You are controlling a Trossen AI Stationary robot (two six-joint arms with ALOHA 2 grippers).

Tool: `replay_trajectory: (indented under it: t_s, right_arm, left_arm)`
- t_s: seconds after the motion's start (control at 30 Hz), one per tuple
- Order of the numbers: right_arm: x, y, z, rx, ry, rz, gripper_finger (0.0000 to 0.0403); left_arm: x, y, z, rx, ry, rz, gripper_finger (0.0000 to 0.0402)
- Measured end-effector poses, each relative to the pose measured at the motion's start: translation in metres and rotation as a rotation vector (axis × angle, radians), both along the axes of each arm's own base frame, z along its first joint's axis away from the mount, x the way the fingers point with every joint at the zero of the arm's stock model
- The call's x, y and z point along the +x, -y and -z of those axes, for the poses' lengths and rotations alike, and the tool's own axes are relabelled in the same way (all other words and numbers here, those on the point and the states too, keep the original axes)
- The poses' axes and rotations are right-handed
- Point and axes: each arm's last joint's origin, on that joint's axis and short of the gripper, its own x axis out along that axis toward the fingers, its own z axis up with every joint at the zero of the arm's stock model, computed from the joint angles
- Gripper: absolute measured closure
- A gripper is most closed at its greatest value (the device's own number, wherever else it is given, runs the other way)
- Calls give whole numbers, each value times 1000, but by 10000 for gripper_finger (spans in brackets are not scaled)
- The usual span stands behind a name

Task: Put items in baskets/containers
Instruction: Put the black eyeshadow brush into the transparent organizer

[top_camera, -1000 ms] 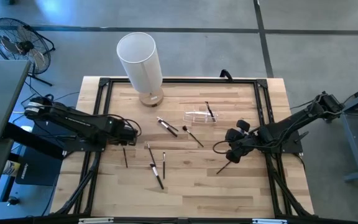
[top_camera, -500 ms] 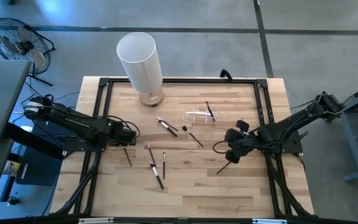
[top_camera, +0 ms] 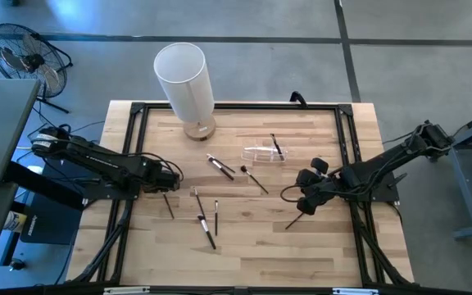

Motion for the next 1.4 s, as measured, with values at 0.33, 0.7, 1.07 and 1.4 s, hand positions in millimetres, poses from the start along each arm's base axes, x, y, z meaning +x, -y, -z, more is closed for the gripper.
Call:
replay_trajectory:
  t_s: [0.33,0.7,1.07,1.4]
  right_arm:
    - [0,0,0,3,-1,-2,399]
    - [0,0,0,3,-1,-2,401]
    - [1,-1,-1,-3,6,-21,399]
    - [1,-1,-1,-6,11,-21,399]
  left_arm:
    - [-1,-1,0,32,1,-92,322]
    - [5,-1,2,52,42,-36,399]
    - [32,9,-37,212,213,62,401]
    - [53,20,-80,474,389,114,401]
